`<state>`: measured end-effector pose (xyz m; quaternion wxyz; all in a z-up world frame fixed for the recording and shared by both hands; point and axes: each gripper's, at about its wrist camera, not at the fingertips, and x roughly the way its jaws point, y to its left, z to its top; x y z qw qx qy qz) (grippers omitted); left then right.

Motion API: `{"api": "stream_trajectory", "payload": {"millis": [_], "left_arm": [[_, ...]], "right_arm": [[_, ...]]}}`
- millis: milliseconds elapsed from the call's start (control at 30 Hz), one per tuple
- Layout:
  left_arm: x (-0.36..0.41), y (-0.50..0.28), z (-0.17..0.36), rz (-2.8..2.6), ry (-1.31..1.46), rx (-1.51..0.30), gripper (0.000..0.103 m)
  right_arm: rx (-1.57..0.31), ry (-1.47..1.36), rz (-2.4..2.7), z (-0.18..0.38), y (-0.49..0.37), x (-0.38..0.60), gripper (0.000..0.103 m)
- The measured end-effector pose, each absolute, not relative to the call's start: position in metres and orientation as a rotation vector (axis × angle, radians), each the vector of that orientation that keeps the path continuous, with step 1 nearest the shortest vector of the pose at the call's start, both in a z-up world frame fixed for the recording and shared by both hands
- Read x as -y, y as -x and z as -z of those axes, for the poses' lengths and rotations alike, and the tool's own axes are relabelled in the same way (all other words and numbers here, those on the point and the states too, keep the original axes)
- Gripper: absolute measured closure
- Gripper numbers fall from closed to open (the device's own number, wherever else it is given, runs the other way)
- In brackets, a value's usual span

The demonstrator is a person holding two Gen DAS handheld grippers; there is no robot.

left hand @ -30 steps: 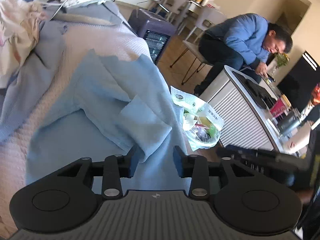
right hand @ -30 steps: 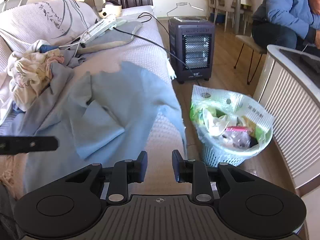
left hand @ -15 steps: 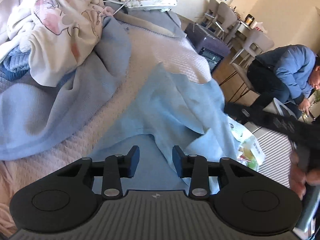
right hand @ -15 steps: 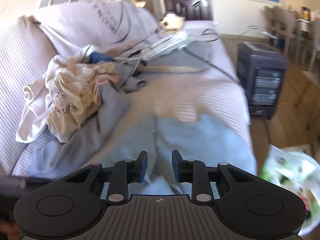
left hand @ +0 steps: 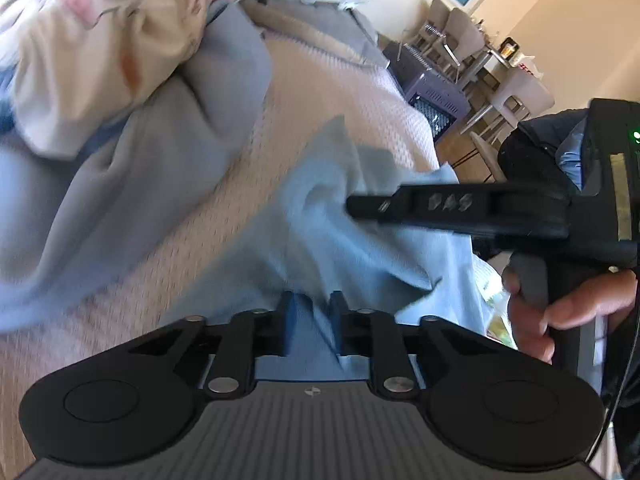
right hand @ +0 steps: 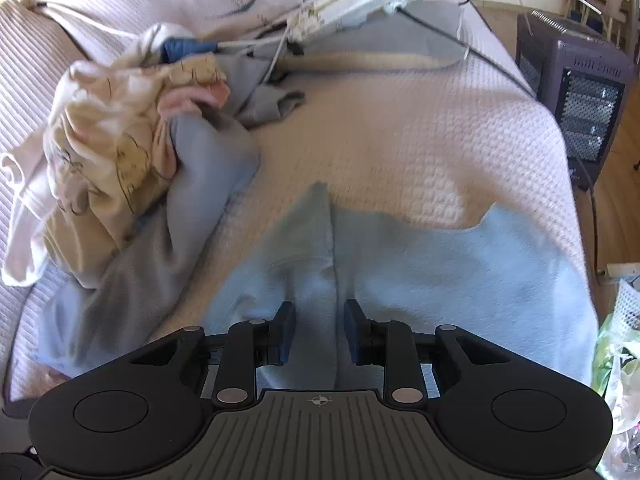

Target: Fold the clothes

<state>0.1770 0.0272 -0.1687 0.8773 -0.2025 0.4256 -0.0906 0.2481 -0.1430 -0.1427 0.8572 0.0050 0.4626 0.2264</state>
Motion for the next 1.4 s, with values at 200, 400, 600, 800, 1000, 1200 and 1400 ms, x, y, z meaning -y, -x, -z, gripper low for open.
{"api": "stream_trajectory", "payload": {"millis": [200,400,600,800,1000,1200,1400], "left_arm": [[-0.032,-0.176,0.154,0.206,0.418,-0.804,0.100],[-0.056,-0.163,0.115,0.114,0.348,-0.640,0.100],[-0.078,-0.164,0.134,0.039,0.296,-0.652,0.100],[-0.076,-0.172,0.159,0.009,0.212,-0.709,0.098],[-0.083,-0.163,0.147,0.035,0.246,-0.717,0.095],[-0.072,-0.152,0.141,0.004,0.159,-0.727,0.080],[-0.071,-0.126,0.115,-0.006,0.109,-0.672,0.080]], "right_arm": [[-0.952,-0.034,-0.483,0.131,-0.251,0.143,0.101],[-0.866,-0.080,-0.573,0.101,-0.268,0.121,0.101],[-0.795,-0.036,-0.647,0.095,-0.292,0.064,0.101],[-0.801,0.007,-0.628,0.105,-0.299,0.051,0.099],[-0.814,0.047,-0.653,0.090,-0.259,0.102,0.095],[-0.906,0.179,-0.669,0.121,-0.216,0.114,0.095],[-0.937,0.204,-0.633,0.146,-0.214,0.111,0.094]]}}
